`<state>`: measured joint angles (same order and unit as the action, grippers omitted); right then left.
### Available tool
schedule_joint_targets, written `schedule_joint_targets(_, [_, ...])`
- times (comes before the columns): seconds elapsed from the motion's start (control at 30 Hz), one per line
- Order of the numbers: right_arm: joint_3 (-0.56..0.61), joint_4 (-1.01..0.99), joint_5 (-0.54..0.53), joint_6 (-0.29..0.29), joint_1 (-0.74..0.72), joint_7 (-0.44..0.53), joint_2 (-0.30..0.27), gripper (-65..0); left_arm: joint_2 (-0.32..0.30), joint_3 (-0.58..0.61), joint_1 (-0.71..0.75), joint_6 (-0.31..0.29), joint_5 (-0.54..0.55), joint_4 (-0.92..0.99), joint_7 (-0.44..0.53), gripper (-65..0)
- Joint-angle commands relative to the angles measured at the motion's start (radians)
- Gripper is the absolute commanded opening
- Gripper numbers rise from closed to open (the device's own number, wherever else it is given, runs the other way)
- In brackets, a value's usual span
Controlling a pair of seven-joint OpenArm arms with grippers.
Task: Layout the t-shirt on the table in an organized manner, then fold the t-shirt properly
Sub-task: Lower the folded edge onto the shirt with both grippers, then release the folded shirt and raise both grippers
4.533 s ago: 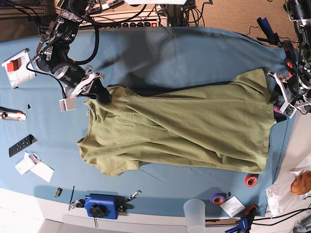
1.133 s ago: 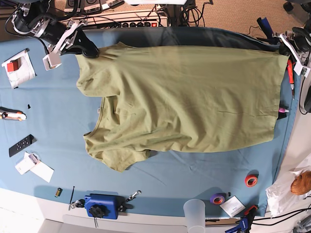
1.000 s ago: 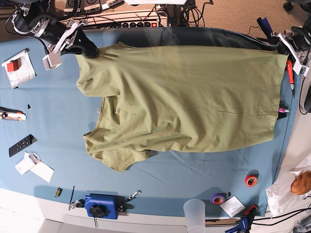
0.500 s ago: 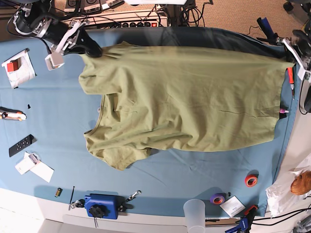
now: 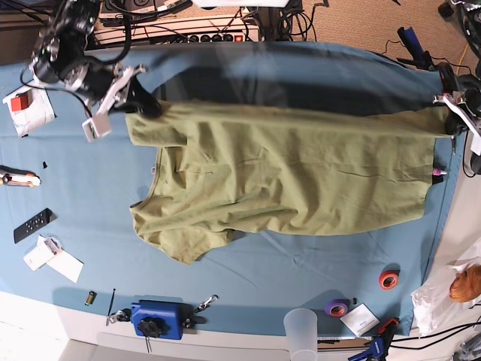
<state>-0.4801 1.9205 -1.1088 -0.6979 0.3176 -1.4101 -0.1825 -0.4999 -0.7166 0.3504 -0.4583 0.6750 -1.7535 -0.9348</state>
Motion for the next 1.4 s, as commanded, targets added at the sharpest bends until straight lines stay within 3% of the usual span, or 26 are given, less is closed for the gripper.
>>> schedule_joint_targets(0.0, [0.002, -0.016, -0.003, 0.000, -0.021, 0.014, -0.011, -65.0, -0.024, -0.012, -0.018, 0.012, -0.010, 0.005, 0.034, -65.0])
schedule_joint_targets(0.1, [0.025, -0.105, 0.030, 0.000, -0.087, 0.014, -0.011, -65.0, -0.024, -0.012, -0.065, 0.010, -0.009, 0.057, 0.038, -65.0])
schedule_joint_targets(0.23, [0.070, -0.207, 0.041, 0.000, -0.173, 0.014, -0.011, -65.0, -0.023, -0.012, -0.135, -0.059, -0.005, 0.111, 0.042, -65.0])
schedule_joint_targets(0.33, [0.109, -0.241, 0.062, 0.000, -0.226, 0.014, -0.011, -65.0, -0.018, -0.012, -0.174, -0.067, 0.002, 0.139, 0.069, -65.0])
schedule_joint_targets(0.5, [0.168, -0.242, 0.212, 0.000, -0.289, 0.108, -0.011, -65.0, -0.004, 0.000, -0.217, -0.067, 0.001, 0.193, 0.079, -65.0])
schedule_joint_targets(0.63, [0.213, -0.248, 0.314, 0.000, -0.332, 0.156, -0.011, -65.0, -0.005, 0.109, -0.239, -0.067, -0.040, 0.253, 0.112, -65.0])
schedule_joint_targets(0.7, [0.229, -0.255, 0.340, 0.000, -0.346, 0.180, -0.011, -65.0, -0.005, 0.175, -0.251, -0.047, -0.122, 0.268, 0.184, -65.0])
schedule_joint_targets(0.83, [0.244, -0.314, 0.394, 0.000, -0.371, 0.233, -0.011, -65.0, -0.004, 0.260, -0.294, 0.097, -0.221, 0.268, 0.218, -65.0])
schedule_joint_targets(1.0, [0.244, -0.438, 0.440, 0.000, -0.426, 0.318, -0.012, -65.0, -0.005, 0.276, -0.335, 0.104, -0.276, 0.268, 0.218, -65.0])
schedule_joint_targets(1.33, [0.244, -0.498, 0.440, 0.000, -0.514, 0.295, -0.011, -65.0, 0.001, 0.276, -0.331, 0.092, -0.279, 0.268, 0.210, -65.0])
schedule_joint_targets(1.37, [0.244, -0.498, 0.440, 0.000, -0.514, 0.285, -0.011, -65.0, 0.000, 0.276, -0.331, 0.092, -0.279, 0.268, 0.211, -62.6])
